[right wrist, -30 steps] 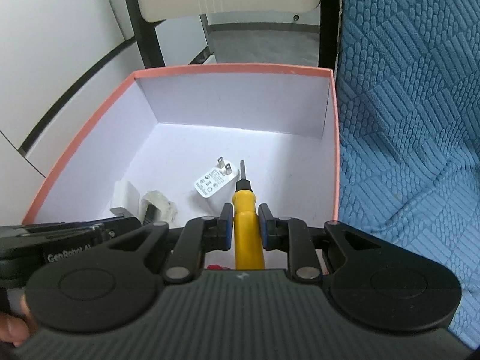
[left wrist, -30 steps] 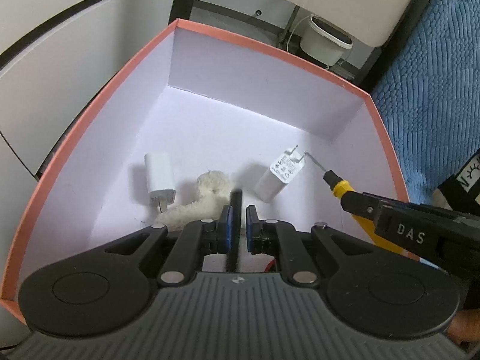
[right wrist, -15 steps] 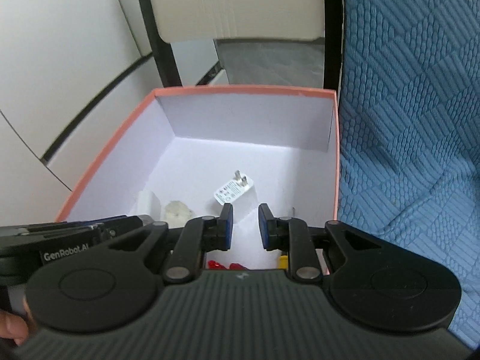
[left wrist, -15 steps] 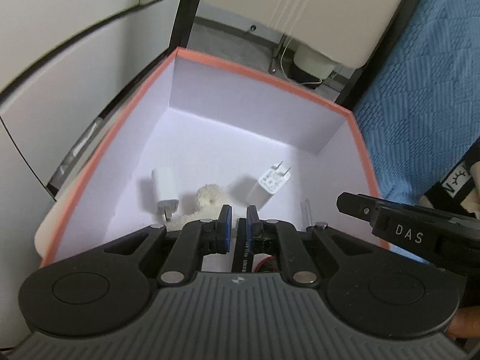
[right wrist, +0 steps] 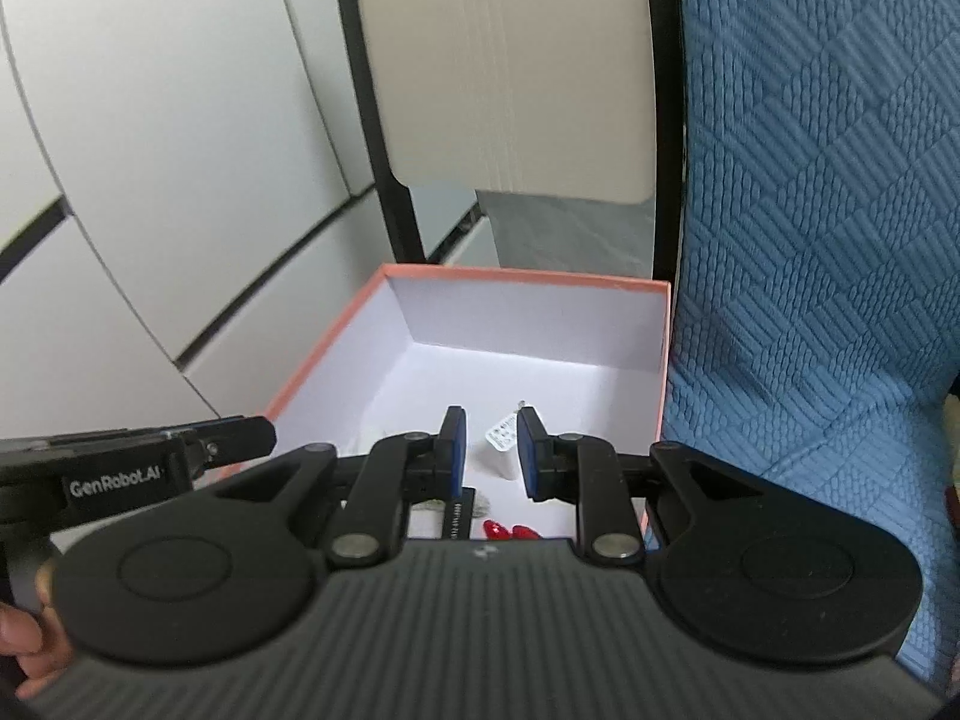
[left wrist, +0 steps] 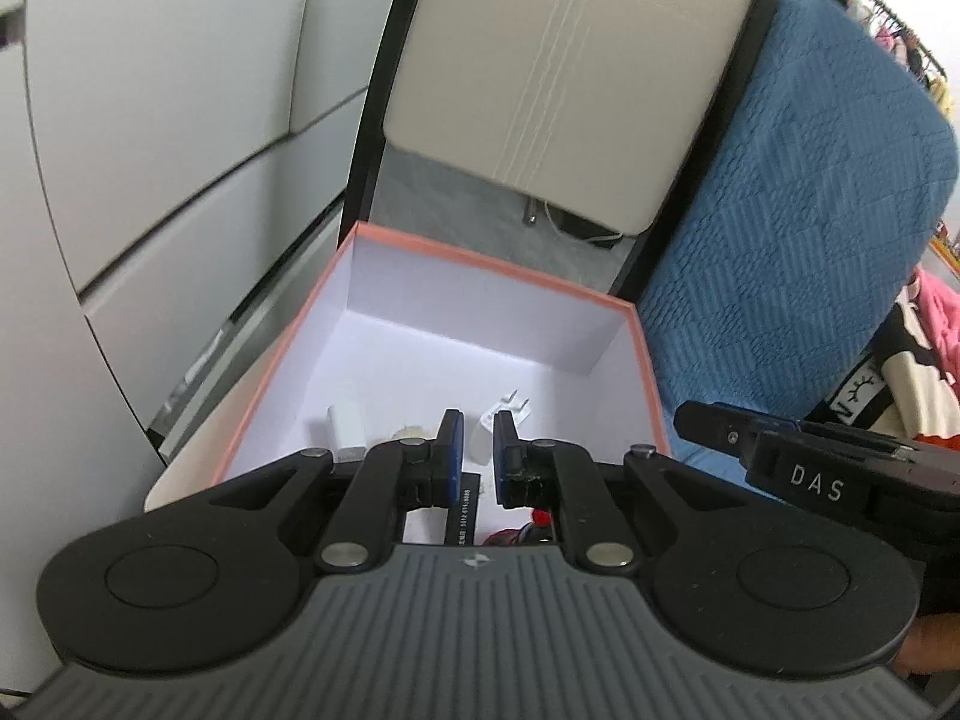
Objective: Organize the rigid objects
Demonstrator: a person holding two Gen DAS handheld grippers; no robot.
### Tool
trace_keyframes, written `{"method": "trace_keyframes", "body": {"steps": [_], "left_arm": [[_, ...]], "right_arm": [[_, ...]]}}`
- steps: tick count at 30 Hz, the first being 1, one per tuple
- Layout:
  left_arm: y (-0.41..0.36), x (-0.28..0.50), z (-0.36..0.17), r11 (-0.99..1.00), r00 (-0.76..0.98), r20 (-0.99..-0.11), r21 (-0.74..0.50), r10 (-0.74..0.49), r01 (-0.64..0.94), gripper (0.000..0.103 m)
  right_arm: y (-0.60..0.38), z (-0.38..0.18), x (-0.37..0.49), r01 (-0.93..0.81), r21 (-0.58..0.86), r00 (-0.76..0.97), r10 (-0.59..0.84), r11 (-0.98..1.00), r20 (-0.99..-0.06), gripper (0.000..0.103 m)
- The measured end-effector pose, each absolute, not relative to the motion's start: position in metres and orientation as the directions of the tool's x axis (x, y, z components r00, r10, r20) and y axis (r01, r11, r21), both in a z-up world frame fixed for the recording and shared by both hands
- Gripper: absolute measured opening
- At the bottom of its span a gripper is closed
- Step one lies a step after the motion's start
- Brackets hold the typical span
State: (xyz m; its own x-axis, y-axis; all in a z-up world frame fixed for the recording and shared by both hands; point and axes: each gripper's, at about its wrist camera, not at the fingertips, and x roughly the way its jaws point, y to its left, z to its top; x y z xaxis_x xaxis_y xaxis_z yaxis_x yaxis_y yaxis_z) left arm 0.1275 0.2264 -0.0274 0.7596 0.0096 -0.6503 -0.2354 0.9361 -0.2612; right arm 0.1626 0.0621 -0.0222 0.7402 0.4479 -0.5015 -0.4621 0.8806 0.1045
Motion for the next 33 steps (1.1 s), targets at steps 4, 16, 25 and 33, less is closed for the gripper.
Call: {"method": "trace_keyframes", "body": {"steps": [4, 16, 25, 33], "left_arm": [[0.216, 0.107, -0.013, 0.943, 0.774, -0.633, -0.245, 0.021, -0.227, 0.012], [0.187, 0.055, -0.006, 0.959, 0.782, -0.624, -0.215, 0.011, -0.185, 0.012], [0.169, 0.030, -0.017, 0.962, 0.775, -0.632, -0.218, -0.010, -0.165, 0.012], [0.162, 0.013, -0.028, 0.952, 0.768, -0.641, -0.242, -0.012, -0.188, 0.012]], "right_arm": [[0.056, -0.015, 0.142, -0.478, 0.102, 0.743, 0.464, 0.872, -0.482, 0.023], [0.026, -0.017, 0.093, -0.479, 0.112, 0.751, 0.473, 0.871, -0.461, 0.023], [0.004, -0.038, 0.069, -0.475, 0.120, 0.747, 0.472, 0.872, -0.469, 0.023], [-0.006, -0.050, 0.058, -0.485, 0.112, 0.735, 0.473, 0.867, -0.486, 0.023]]}}
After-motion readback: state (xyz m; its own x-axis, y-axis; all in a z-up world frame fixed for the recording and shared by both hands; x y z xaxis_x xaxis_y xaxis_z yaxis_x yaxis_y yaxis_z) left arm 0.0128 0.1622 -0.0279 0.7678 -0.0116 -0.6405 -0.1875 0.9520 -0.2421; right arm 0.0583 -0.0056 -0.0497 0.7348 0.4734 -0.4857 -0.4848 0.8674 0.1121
